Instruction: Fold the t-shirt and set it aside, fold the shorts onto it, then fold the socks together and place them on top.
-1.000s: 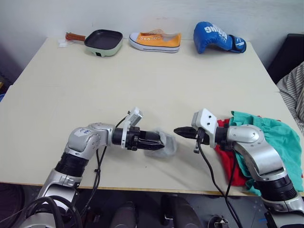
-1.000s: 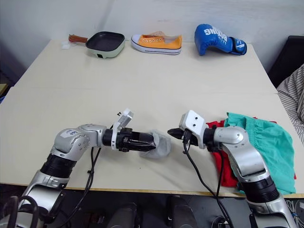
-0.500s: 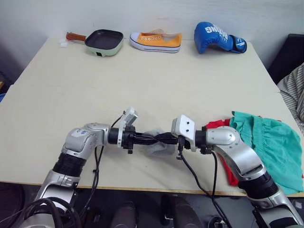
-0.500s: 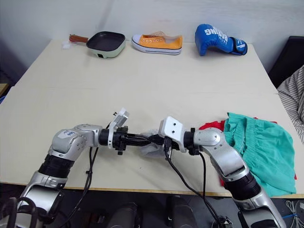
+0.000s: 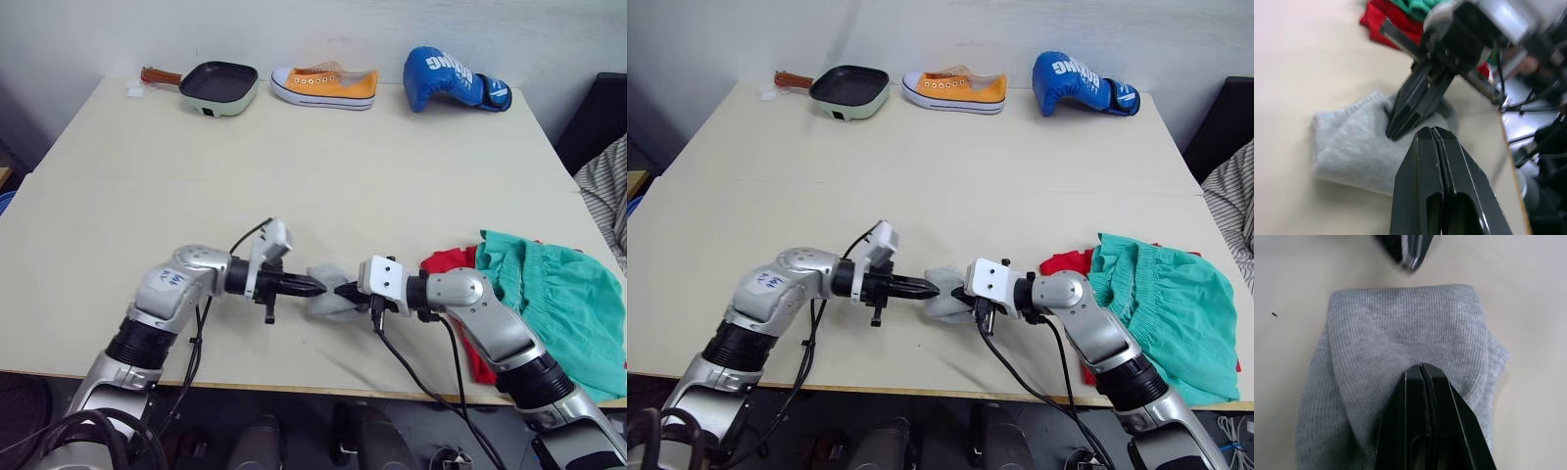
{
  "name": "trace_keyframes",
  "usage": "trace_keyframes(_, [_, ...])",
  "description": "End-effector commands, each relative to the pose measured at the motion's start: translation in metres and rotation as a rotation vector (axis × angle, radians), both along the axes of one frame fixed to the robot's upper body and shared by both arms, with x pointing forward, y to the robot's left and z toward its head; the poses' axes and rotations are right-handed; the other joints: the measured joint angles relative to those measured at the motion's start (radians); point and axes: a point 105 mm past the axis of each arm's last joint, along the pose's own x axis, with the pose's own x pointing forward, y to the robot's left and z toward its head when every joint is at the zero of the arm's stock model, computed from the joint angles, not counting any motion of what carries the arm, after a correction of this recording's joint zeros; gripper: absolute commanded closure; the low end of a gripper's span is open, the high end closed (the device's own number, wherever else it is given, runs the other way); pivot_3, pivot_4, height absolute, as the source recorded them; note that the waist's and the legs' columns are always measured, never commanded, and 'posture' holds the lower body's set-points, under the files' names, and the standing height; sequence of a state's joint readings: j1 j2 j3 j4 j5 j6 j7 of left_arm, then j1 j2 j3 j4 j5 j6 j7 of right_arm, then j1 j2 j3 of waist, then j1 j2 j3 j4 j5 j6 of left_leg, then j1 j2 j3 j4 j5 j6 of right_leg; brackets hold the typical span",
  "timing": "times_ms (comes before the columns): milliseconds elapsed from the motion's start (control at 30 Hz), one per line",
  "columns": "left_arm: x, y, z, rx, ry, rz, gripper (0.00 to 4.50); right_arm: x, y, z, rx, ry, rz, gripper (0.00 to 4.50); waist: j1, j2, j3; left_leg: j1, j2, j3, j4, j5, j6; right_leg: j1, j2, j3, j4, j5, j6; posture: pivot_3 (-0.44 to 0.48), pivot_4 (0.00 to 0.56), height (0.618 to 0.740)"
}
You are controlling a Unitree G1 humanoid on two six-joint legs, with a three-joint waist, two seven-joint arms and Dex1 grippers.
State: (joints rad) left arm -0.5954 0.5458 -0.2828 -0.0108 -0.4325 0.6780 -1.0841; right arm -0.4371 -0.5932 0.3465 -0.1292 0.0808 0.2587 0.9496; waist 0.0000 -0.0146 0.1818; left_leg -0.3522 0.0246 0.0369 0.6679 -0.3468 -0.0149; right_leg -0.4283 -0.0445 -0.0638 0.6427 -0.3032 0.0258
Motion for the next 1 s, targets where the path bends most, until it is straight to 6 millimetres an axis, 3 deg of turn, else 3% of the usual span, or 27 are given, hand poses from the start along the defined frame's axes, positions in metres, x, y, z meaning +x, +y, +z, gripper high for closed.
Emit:
trace_keyframes(33, [0.006, -0.005, -0.018, 0.102, -0.091, -0.007, 4.49, 0.003, -0.007, -0.003, -0.011, 0.006, -0.033, 4.50, 0.000, 0.000, 0.000, 0.000, 0.000, 0.000, 0.000, 0.000, 0.000, 0.000, 0.000, 0.000, 0.000, 0.000, 0.000, 0.000, 0.150, 0.740])
trace_keyframes(233, [0.026, -0.009, -0.033, 0.179, -0.198, 0.053, 4.49, -0.006, -0.006, 0.001, 0.005, 0.019, -0.007, 4.50, 0.006, 0.000, 0.000, 0.000, -0.001, 0.000, 0.003, 0.000, 0.002, 0.001, 0.000, 0.000, 0.001, 0.001, 0.001, 0.000, 0.150, 0.740])
trace_keyframes(467, [0.027, 0.000, -0.041, 0.189, -0.200, 0.062, 4.49, -0.014, -0.040, 0.002, -0.049, 0.024, -0.056, 4.50, 0.021, 0.000, 0.000, 0.000, -0.001, 0.000, 0.006, -0.001, 0.005, 0.002, -0.001, 0.000, 0.001, 0.001, 0.002, 0.000, 0.150, 0.740])
trace_keyframes(600, [0.019, 0.004, -0.028, 0.135, -0.177, 0.042, 4.49, -0.014, -0.046, 0.003, -0.037, 0.029, -0.078, 4.50, 0.016, 0.000, 0.000, 0.000, -0.001, 0.000, 0.007, -0.003, 0.008, 0.002, -0.001, 0.000, 0.002, 0.001, 0.002, 0.000, 0.150, 0.740])
trace_keyframes(833, [0.015, -0.002, 0.015, -0.001, -0.158, 0.026, 4.49, -0.014, -0.034, 0.025, 0.046, 0.013, -0.058, 4.50, 0.006, 0.000, 0.000, -0.001, 0.000, 0.000, 0.007, -0.003, 0.007, 0.001, 0.000, 0.000, 0.003, 0.001, 0.002, 0.000, 0.150, 0.740])
trace_keyframes(1000, [0.025, -0.010, 0.014, 0.029, -0.175, 0.041, 4.49, -0.013, -0.030, 0.036, 0.065, -0.008, -0.051, 4.50, 0.014, 0.000, 0.000, -0.002, -0.001, 0.000, 0.010, -0.003, 0.007, 0.001, 0.000, 0.000, 0.003, 0.001, 0.002, 0.000, 0.150, 0.740])
